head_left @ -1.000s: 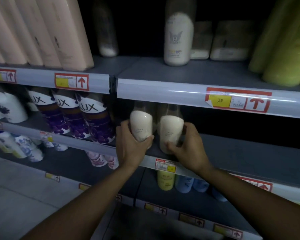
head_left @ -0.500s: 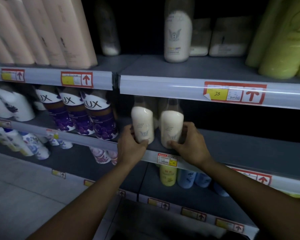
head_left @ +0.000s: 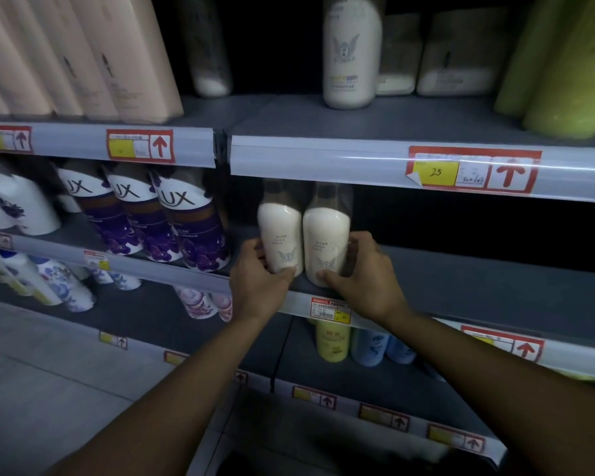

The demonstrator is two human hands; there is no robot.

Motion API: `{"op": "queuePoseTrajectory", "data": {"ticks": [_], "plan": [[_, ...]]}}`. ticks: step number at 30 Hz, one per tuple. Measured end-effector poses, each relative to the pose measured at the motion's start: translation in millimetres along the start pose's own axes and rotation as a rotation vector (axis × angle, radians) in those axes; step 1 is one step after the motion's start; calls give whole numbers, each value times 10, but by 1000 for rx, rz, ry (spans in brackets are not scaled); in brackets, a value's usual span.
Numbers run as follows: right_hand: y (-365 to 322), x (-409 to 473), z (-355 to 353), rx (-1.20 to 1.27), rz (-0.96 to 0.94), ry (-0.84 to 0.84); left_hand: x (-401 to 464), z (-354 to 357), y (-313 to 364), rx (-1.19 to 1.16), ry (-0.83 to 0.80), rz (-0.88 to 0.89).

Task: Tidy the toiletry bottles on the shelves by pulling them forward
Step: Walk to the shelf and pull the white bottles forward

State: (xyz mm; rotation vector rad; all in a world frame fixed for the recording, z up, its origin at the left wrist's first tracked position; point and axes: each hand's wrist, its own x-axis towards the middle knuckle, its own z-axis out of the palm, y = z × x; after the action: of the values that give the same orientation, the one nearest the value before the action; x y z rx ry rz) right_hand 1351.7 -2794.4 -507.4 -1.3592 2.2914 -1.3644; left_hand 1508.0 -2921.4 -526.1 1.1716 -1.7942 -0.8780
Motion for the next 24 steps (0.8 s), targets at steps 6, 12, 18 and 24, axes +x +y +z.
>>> {"op": "queuePoseTrajectory", "data": {"ticks": [6,12,18,24], "plan": [[-39,11,56,-14,2,12,11,0,-42,8,18,12],[-54,14,89,-21,-1,9,14,-13,-48,9,21,13],[-51,16,90,-31,-1,9,2,-25,-38,11,12,0],[-44,16,95,-29,-9,7,-11,-31,-14,7,7,-5]]}}
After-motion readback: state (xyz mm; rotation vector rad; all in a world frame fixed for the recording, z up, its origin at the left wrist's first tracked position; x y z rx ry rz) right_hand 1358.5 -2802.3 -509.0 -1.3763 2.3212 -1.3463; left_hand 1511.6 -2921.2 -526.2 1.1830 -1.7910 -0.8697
